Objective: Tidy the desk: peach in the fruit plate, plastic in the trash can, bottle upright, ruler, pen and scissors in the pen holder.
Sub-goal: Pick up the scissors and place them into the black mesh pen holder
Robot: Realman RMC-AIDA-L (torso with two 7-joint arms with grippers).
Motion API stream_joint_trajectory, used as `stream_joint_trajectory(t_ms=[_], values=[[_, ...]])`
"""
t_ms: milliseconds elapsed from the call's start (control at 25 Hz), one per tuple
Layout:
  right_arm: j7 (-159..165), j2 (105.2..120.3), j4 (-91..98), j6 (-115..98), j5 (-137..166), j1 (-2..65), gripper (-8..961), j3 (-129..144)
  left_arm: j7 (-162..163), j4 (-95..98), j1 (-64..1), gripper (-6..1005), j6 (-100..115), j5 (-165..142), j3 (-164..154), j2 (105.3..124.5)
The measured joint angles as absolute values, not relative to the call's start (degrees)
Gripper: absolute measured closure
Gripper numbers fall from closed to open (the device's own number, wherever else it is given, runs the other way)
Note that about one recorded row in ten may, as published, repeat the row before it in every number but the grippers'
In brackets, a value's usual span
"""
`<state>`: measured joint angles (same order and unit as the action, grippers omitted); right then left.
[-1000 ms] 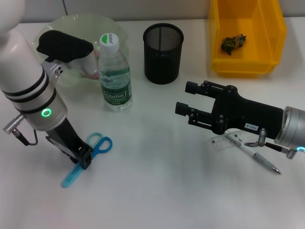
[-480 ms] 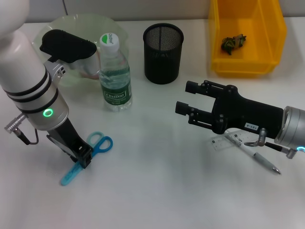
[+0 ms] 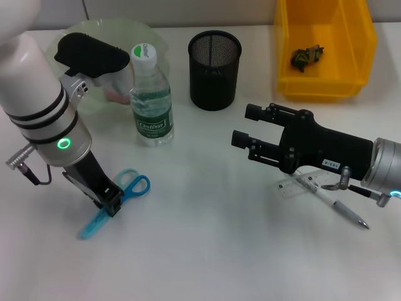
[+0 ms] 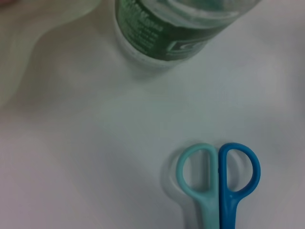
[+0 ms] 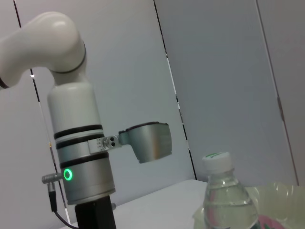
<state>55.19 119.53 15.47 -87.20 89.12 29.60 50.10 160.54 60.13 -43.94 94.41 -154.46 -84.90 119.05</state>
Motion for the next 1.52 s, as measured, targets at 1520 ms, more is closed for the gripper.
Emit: stream_joint_trajectory(t_ms=[1520], values=[[54.71, 119.35, 15.47, -97.39, 84.28, 18.52, 290, 42.35, 136.93, 90.47, -29.86, 772, 88.41, -115.64, -75.02, 118.82]])
